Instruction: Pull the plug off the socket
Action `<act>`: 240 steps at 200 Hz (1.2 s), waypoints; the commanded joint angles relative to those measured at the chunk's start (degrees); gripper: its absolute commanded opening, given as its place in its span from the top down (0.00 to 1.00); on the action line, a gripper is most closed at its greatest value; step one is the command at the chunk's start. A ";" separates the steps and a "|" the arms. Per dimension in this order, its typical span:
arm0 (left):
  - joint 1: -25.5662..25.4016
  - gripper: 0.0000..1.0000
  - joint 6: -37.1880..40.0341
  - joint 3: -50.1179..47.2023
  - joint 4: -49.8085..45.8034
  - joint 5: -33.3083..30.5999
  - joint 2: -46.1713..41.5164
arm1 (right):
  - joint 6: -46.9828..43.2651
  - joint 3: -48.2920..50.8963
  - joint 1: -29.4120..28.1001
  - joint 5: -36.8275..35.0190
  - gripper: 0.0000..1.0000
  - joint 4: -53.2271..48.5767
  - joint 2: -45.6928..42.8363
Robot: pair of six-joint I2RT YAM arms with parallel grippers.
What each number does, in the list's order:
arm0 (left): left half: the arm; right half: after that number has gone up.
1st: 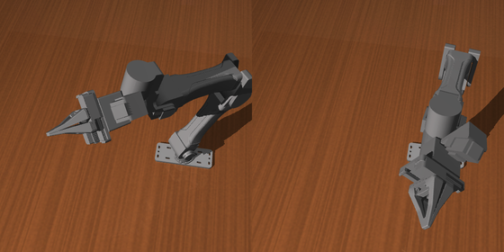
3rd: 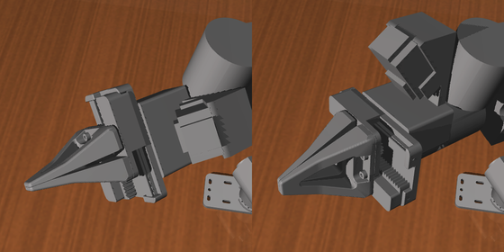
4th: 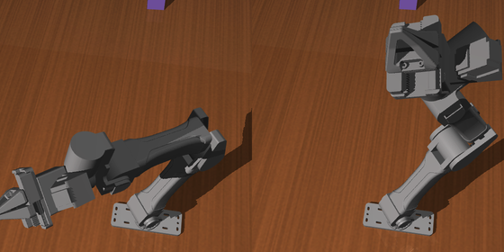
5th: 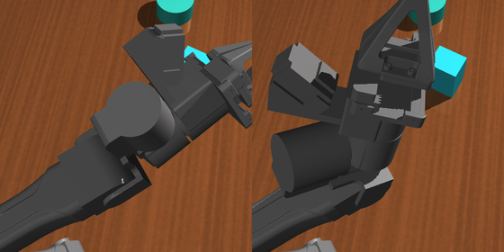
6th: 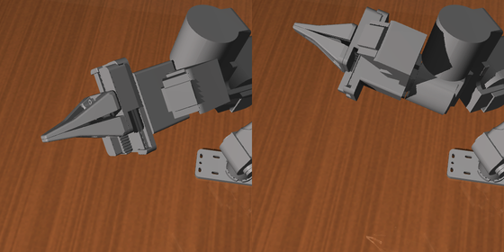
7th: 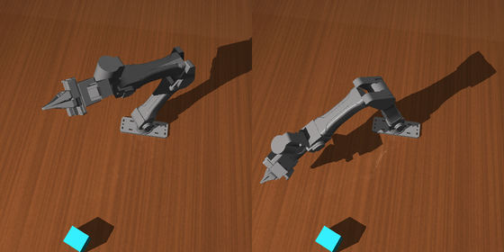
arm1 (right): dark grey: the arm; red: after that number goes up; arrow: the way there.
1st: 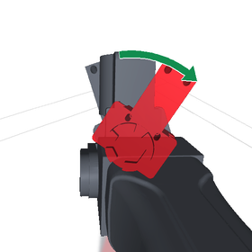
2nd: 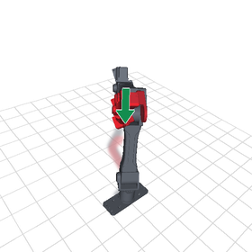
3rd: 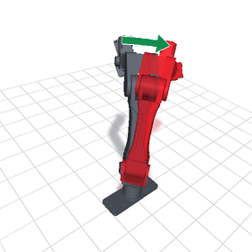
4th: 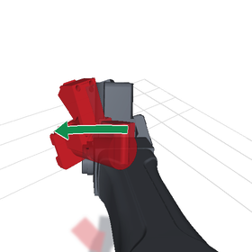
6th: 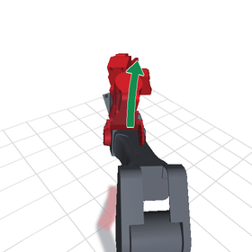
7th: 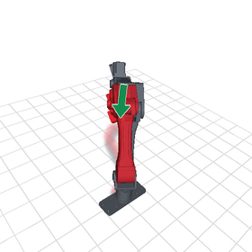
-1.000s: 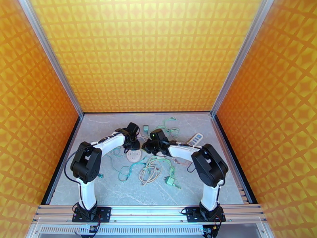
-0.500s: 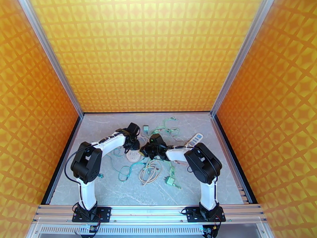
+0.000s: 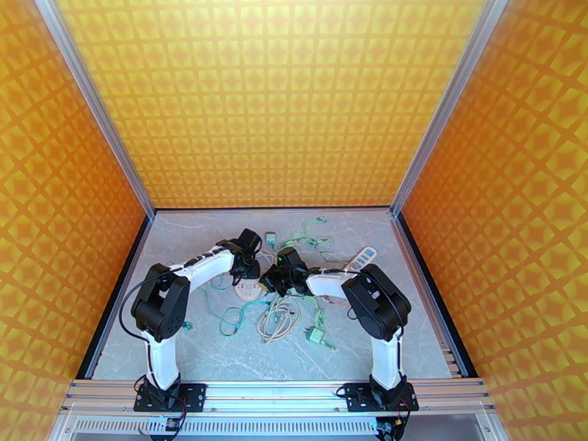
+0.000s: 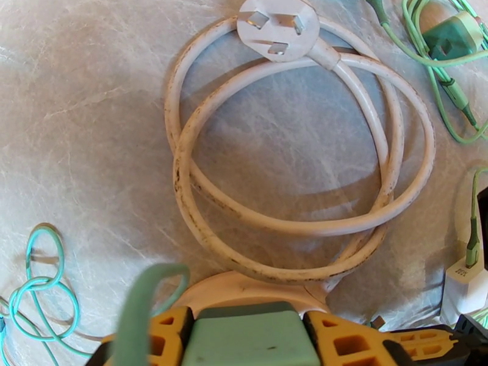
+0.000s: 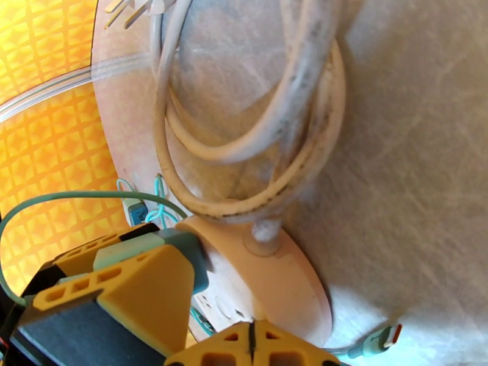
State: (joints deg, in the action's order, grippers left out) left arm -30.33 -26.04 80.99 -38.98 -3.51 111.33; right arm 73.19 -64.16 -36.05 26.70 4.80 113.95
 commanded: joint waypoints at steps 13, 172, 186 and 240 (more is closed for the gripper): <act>0.50 0.68 -4.68 -3.46 -0.89 4.15 -4.14 | -1.16 2.54 -0.40 -7.30 1.00 -14.77 2.74; -6.12 0.77 -2.42 2.60 -10.05 -9.13 0.77 | -3.38 0.69 -0.34 -8.19 1.00 -19.21 3.12; -6.65 0.78 -2.85 2.84 -10.00 -9.21 0.99 | -3.40 0.69 -0.38 -8.23 1.00 -19.28 3.13; -6.10 0.78 -3.87 2.78 -9.54 -6.87 0.04 | -4.50 0.05 -0.42 -8.03 1.00 -19.67 2.81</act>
State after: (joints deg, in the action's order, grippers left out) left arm -35.38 -29.69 82.96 -43.99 -12.80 111.42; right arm 69.58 -65.95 -36.51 24.88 -3.55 112.81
